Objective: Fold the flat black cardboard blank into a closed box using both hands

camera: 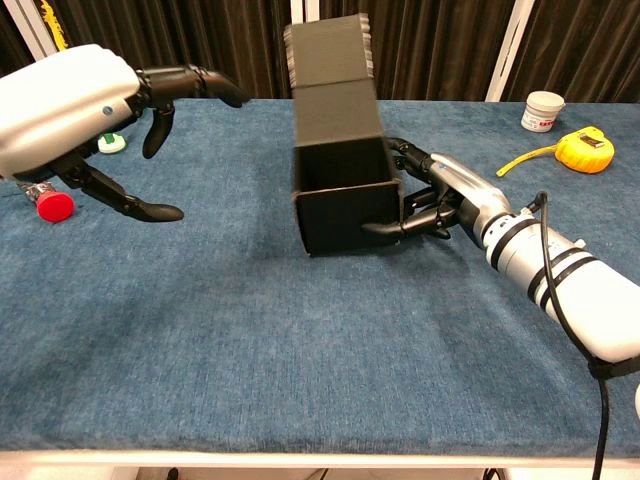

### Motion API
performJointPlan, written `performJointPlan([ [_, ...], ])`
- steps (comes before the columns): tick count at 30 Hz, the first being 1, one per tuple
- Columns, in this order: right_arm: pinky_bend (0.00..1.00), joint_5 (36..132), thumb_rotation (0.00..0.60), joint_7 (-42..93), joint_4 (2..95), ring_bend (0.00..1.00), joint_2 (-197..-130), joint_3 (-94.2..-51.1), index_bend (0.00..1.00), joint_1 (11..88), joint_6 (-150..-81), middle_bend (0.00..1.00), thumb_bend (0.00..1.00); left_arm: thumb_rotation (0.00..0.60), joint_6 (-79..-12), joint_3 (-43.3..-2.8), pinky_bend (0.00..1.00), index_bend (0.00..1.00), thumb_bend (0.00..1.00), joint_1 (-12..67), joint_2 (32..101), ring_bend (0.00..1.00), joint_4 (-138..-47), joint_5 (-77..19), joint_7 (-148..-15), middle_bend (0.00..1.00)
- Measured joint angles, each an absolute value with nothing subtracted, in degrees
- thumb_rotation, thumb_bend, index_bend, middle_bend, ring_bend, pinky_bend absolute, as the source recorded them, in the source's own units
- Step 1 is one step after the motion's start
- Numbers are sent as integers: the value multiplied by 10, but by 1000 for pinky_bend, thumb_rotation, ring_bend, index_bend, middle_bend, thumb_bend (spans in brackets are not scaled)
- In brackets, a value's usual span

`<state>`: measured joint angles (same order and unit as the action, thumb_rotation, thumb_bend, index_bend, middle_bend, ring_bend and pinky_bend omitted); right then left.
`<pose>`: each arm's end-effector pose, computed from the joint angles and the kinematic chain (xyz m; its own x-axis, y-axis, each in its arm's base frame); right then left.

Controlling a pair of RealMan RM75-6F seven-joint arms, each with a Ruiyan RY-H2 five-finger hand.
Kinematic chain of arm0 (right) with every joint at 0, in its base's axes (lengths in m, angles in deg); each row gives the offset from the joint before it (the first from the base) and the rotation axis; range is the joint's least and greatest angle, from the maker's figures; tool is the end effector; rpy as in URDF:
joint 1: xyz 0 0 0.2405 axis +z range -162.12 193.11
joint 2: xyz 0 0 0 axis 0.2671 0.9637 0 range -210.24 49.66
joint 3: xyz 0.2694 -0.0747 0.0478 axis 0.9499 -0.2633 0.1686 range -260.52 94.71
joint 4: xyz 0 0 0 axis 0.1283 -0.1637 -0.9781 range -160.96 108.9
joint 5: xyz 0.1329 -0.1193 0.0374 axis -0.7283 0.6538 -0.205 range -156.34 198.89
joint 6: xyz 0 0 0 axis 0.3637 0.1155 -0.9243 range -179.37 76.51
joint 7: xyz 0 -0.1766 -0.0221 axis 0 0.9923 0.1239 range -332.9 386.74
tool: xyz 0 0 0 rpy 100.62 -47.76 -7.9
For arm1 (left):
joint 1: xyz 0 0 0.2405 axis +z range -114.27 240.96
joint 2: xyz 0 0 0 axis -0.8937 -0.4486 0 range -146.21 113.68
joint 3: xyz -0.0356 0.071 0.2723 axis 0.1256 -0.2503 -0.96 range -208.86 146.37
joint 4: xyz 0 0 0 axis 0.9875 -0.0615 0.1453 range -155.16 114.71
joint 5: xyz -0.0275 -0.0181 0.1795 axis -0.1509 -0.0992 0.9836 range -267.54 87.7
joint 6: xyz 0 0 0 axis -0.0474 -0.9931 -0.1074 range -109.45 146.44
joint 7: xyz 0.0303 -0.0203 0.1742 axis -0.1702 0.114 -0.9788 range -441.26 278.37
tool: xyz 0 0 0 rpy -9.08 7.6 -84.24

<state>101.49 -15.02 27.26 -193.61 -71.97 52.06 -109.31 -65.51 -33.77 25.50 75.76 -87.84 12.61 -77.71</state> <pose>-0.1806 -0.3644 -0.1061 -0.4059 -0.4169 0.8133 -0.8753 -0.0788 -0.4772 -0.1499 0.3240 0.0212 0.3386 -0.0646 0.9387 0.6028 -0.7511 -0.2692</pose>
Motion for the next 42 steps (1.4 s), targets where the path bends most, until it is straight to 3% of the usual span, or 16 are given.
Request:
performJointPlan([
  [9,1000,1028,600,-151,295,650,-1920,-743,0,502,-1102,28,55,599,-589,-329,980,14,62,278,744,630,-941,36,-639,120],
  [17,1000,1026,600,-149,336,637,-1883,-751,0,482,-1108,11,55,517,-502,-315,979,0,62,276,742,622,-967,-24,-548,53],
  [20,1000,1027,600,-148,361,636,-1858,-755,0,468,-1120,20,55,536,-465,-301,979,0,62,268,746,621,-963,-49,-503,42],
  [23,1000,1028,600,-149,400,642,-1827,-758,0,452,-1138,54,55,584,-425,-287,979,0,63,256,755,620,-946,-69,-452,32],
  [37,1000,1067,600,-94,681,647,-1628,-735,0,405,-1245,112,50,600,-305,-261,979,0,62,189,839,609,-813,-68,-280,5],
  [42,1000,1062,600,-90,689,647,-1619,-729,0,402,-1246,112,50,600,-282,-260,980,0,63,166,871,609,-770,-56,-236,5],
])
